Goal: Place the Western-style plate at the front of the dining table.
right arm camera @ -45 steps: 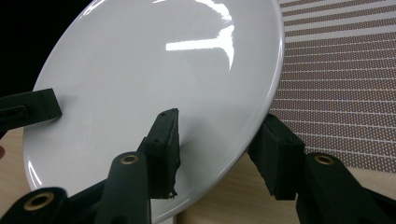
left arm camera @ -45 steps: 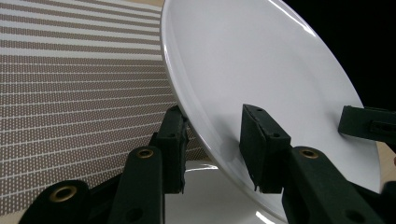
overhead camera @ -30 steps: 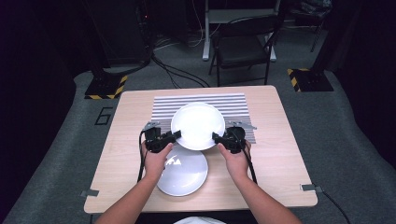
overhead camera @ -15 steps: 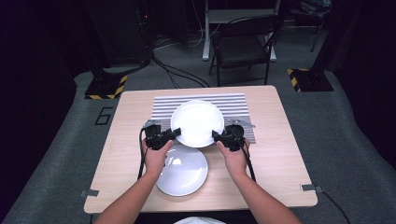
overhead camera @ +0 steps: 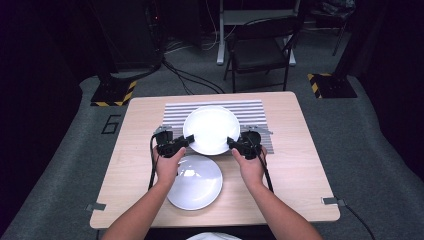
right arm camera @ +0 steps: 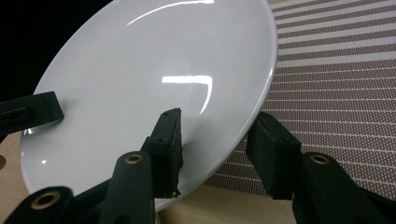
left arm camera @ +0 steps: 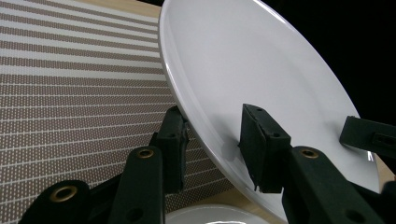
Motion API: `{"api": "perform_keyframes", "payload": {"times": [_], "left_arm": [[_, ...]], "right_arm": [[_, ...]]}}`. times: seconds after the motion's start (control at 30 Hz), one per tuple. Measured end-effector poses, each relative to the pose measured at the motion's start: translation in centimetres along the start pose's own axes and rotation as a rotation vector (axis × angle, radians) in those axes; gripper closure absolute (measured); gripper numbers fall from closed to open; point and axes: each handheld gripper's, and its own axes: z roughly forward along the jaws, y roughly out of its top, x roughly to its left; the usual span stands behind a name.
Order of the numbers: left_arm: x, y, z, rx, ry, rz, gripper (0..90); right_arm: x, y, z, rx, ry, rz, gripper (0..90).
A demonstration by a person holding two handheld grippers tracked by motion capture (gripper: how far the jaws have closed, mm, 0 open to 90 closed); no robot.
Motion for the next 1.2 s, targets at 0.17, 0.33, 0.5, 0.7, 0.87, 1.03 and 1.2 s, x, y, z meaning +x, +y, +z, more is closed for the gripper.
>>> {"api": "perform_keyframes", "payload": {"times": [0.17, 0.33, 0.5, 0.7, 0.87, 1.03, 1.2], "left_arm": [[-0.1, 0.3, 0.2, 0.001, 0.002, 0.014, 61.8], [0.1, 0.4, 0.4, -0.005, -0.004, 0.004, 61.8], [0.3, 0.6, 0.8, -0.006, -0.001, -0.021, 61.7], [0.6, 1.0, 1.2, -0.004, 0.015, -0.014, 61.7], [0.7, 1.1, 1.6, 0.002, 0.02, -0.015, 61.7], [0.9, 1.1, 2.2, 0.012, 0.036, -0.011, 61.7], [1.1, 1.1, 2.7, 0.019, 0.043, -0.007, 61.7]], "right_arm": [[-0.1, 0.2, 0.1, -0.007, -0.004, 0.002, 55.2], [-0.1, 0.4, 0.3, -0.011, -0.008, 0.004, 55.3], [0.0, 0.7, 0.5, -0.009, -0.014, -0.003, 55.2], [0.1, 1.0, 1.1, -0.006, -0.02, -0.012, 55.2], [-0.1, 1.0, 1.6, -0.004, -0.023, -0.002, 55.2], [-0.3, 1.0, 2.2, -0.002, -0.043, -0.013, 54.9], [-0.6, 0.9, 2.8, 0.006, -0.052, -0.012, 54.8]]}}
